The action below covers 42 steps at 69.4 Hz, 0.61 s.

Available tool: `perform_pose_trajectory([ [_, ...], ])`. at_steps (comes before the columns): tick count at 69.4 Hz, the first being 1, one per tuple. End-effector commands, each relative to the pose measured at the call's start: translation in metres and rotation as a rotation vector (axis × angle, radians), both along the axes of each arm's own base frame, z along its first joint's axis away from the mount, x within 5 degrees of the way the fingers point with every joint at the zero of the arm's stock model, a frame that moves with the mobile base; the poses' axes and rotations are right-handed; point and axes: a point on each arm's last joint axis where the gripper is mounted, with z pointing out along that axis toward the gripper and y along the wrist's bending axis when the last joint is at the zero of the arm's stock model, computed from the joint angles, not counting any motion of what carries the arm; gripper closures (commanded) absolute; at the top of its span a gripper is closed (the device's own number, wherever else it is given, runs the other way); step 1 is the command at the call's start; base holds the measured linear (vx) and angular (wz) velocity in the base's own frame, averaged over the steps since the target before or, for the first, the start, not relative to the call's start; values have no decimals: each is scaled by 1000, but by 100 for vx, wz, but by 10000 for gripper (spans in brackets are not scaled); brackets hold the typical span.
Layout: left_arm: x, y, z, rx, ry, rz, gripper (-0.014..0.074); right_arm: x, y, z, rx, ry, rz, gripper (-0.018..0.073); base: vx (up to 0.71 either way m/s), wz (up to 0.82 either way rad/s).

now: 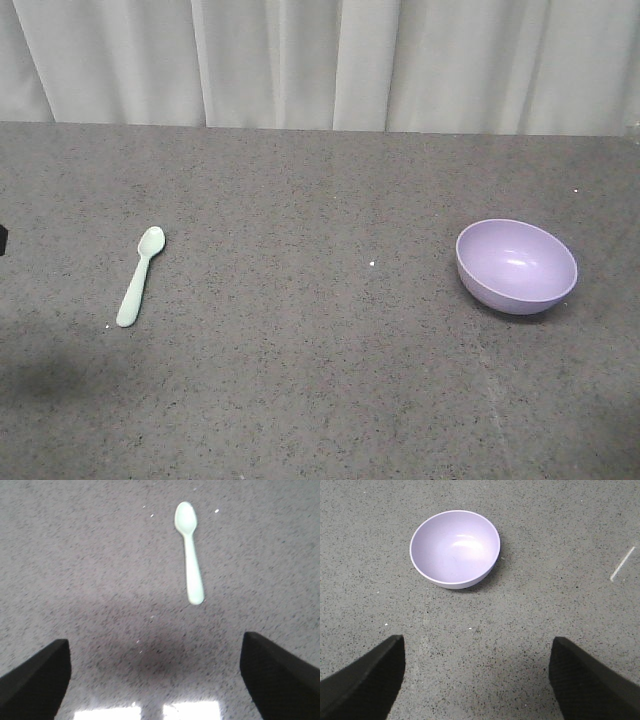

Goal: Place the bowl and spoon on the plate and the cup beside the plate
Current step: 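Lower the left gripper over the white spoon's handle, then close the left gripper on the spoon handle and lift it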

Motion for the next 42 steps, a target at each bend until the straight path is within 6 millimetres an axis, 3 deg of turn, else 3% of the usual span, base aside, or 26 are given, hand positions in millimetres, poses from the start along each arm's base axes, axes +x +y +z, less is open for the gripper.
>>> perform_pose_trajectory([
  [1, 15, -5, 8, -32, -89, -13, -34, 4, -1, 13, -12, -90, 0, -21, 0, 0],
  [31, 92, -51, -62, -33, 79, -70, -15, 4, -1, 13, -9, -90, 1, -21, 0, 0],
  [42, 120, -58, -70, -42, 119, -46, 11, 4, -1, 13, -9, -90, 1, -21, 0, 0],
])
